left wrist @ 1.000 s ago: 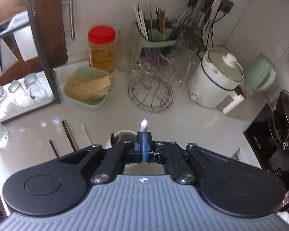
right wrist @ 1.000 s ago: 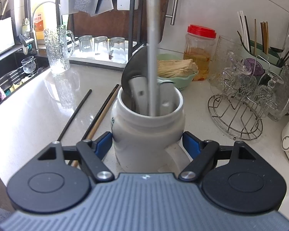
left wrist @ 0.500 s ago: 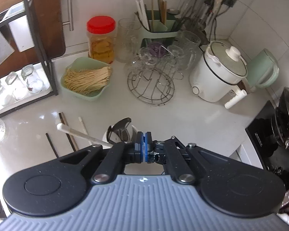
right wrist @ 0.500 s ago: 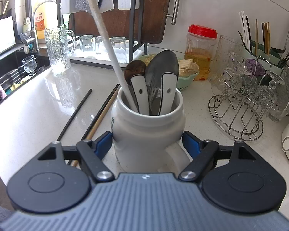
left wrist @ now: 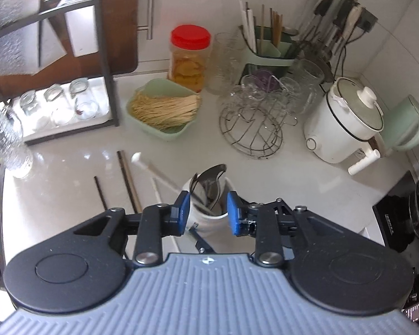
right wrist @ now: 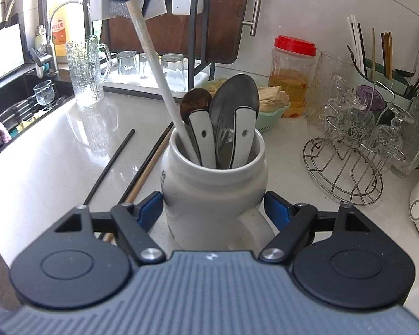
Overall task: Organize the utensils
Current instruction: 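Withdraw the left tool from the mug and move over the chopsticks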
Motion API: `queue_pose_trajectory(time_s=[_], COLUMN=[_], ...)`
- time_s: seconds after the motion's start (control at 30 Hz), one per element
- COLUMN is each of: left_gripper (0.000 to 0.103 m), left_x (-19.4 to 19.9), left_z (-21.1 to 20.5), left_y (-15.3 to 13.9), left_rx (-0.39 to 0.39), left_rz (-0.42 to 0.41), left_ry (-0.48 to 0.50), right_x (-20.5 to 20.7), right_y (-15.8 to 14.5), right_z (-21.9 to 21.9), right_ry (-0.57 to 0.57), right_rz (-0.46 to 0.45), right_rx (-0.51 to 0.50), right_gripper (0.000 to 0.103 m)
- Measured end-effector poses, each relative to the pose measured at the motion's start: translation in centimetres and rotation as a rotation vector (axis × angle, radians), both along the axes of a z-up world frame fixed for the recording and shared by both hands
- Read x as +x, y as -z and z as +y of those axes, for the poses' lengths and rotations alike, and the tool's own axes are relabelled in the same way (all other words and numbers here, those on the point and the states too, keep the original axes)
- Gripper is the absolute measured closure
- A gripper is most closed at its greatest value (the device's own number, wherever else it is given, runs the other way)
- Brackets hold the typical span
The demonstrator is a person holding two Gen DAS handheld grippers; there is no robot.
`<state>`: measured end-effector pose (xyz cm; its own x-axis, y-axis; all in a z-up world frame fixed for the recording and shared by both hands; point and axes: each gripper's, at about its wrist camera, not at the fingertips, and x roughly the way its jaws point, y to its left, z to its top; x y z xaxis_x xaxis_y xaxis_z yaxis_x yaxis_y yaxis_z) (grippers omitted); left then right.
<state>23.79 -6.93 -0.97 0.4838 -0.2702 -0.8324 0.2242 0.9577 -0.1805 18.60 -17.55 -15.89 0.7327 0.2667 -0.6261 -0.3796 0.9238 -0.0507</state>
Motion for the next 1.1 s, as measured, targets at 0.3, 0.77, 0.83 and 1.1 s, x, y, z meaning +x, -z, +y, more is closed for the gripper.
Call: queue_pose_trajectory(time_s=[0.3,0.77,0.83,1.1], left_gripper=[0.054,0.031,0.030,0.028], left_x=[-2.0,-4.4,-4.5,-4.3], left_z=[2.9,7.6,8.5,11.4], left_y=[0.6,3.2,3.6,8.4], left_rx=[0.009,0.069,0.063,0.002], left_rz=[-0.029,-0.061,-0.062,0.020], left_ry=[-0.113,-0.294,-0.325,-0.433], right_x=[0.2,0.7,0.6,0.8], right_y=[-0.1,-0.1,-0.3,-0.3], right_z=[0.0,-0.3,-0.3,-0.3], right_ry=[0.008,0.023,0.009,0.033], right_rz=[0.012,0.036,0.034,0.020], right_rx=[0.008,0.063,0.078,0.082], right_gripper=[0.020,0.008,0.008,0.008])
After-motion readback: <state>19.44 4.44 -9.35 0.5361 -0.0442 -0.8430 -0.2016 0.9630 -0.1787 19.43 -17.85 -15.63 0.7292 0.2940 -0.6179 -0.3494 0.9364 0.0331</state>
